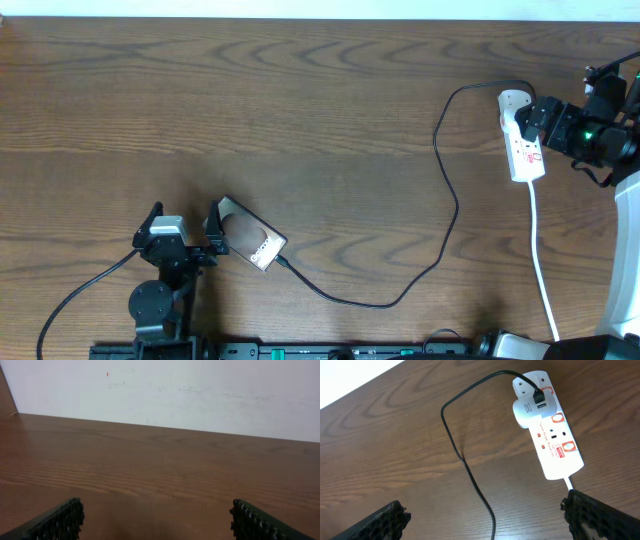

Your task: Plug charger to phone and switch on socket

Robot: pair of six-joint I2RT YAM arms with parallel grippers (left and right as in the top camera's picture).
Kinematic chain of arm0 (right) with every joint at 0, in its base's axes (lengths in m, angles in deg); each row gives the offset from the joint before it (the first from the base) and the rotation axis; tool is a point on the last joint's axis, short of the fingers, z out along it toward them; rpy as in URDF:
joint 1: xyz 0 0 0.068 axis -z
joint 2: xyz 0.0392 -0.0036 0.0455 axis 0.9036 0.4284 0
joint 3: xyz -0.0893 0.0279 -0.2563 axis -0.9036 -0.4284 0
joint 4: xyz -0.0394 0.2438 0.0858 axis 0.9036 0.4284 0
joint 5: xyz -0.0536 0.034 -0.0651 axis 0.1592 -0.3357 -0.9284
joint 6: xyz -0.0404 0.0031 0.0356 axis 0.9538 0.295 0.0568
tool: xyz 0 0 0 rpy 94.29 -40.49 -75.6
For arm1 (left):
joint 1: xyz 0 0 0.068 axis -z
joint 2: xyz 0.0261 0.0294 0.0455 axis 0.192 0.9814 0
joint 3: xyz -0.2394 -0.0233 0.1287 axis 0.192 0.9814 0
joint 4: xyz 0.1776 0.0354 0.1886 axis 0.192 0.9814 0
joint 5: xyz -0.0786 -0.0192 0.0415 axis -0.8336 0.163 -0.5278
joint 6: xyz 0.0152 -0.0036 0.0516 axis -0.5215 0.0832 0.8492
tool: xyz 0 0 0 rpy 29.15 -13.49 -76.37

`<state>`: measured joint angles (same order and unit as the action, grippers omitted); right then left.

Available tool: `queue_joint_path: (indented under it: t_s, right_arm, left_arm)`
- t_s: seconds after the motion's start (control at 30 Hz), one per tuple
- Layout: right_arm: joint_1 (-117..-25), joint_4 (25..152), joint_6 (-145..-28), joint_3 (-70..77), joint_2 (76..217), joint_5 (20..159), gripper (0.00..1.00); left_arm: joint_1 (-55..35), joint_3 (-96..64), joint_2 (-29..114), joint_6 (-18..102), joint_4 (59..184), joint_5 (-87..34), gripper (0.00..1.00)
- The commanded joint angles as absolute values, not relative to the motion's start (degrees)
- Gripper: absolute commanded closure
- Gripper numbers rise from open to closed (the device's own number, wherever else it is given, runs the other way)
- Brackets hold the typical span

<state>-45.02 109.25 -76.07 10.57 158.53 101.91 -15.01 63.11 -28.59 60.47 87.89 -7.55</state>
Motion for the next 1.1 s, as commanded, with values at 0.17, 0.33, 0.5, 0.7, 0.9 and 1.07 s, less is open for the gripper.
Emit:
queue_joint_path:
  t_s: [0.17,0.33,0.5,0.7,0.9,1.07]
  right_arm:
    - [-45.61,115.68,-76.49,9.74,150.46,97.17,0.01]
    - [-45.61,121.64,-76.53,9.74,138.62,97.19,0.01]
    - [-45.79,119.87,-76.51,9.32,128.96,95.48,0.01]
    - [-50.48,98.67,-76.12,-3.22,117.02,94.83,0.01]
    - [-55.91,64.29,-76.12,-27.44,106.40,96.01,0.01]
    - [-58.38,40.31,-76.12,-45.34,101.88,96.99,0.01]
  left_arm:
    - [-14.90,63.57,-28.96,61.02,90.64,-7.85,0.07]
    - [-14.90,63.57,-28.96,61.02,90.64,-7.85,0.08]
    - [-14.90,63.57,-28.96,61.02,90.64,-7.85,0.08]
    - [-14.90,63.57,-28.96,61.02,90.64,-7.85,0.08]
    - [-14.90,63.57,-28.94,61.02,90.64,-7.85,0.08]
    - [-14.90,63.57,-28.85,61.02,90.64,-7.85,0.08]
